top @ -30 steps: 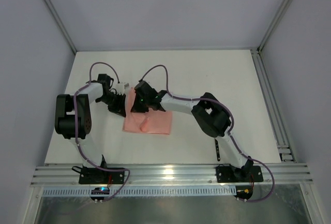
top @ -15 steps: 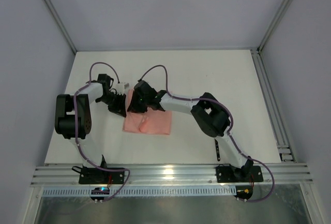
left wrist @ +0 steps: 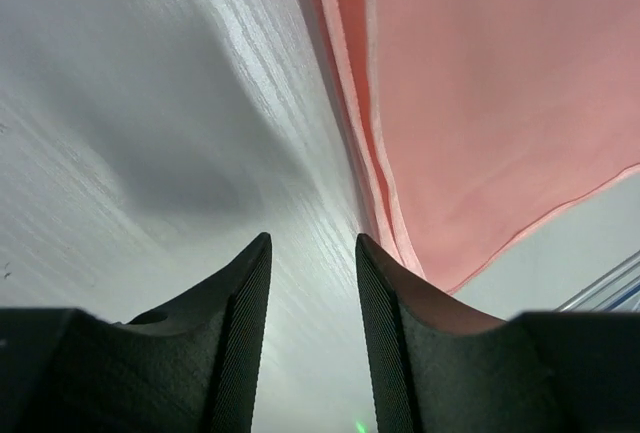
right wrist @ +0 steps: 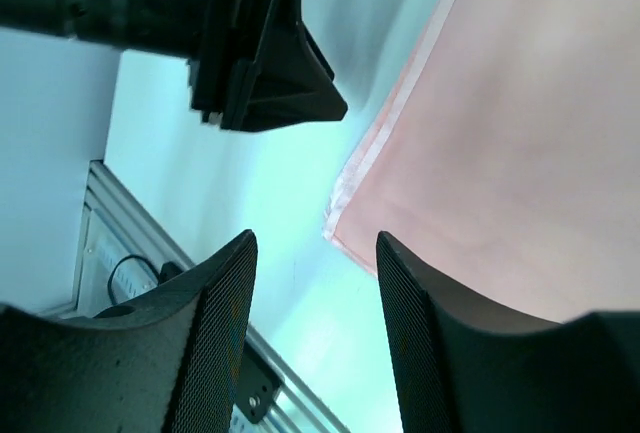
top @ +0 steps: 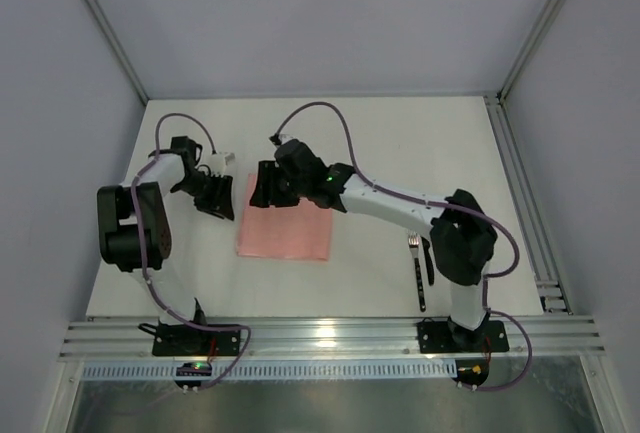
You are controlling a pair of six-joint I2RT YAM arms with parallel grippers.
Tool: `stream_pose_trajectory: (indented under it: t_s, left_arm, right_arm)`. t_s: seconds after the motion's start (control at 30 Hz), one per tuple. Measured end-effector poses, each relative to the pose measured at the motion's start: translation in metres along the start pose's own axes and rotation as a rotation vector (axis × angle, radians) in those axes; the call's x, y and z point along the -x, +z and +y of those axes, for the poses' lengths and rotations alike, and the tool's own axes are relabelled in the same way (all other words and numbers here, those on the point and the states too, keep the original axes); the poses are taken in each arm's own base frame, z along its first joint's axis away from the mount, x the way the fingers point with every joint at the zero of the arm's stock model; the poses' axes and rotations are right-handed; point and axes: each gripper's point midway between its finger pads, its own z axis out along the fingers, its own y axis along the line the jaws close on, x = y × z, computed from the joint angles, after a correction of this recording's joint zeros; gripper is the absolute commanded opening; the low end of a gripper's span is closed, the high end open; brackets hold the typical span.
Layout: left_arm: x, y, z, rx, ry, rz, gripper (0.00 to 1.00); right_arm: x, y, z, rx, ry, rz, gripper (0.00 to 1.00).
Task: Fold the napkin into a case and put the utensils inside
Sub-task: Fold the rectangle-folded napkin at the center of the board, then fold the top corner of the square-folded napkin at the center of the board.
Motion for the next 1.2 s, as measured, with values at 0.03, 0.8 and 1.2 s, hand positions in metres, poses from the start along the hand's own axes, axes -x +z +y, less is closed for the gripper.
stream_pose_trajectory:
  t_s: [0.03,0.8,1.2]
  left_arm:
    - [0.002,-0.003,-0.001,0.001,0.007,-0.006,0.44]
    - [-0.03,0.017,-0.022,0.179,0.173,0.2,0.3]
    - [-0.028,0.017,-0.014,0.218,0.175,0.208,0.14]
  right_arm:
    - [0.004,-0.016,-0.001,0.004,-0.008,-0.016,0.53]
    - [0.037,-0.017,-0.228,-0.166,0.18,-0.008,0.51]
    - [0.035,-0.007,-0.248,-0.18,0.279,-0.008,0.14]
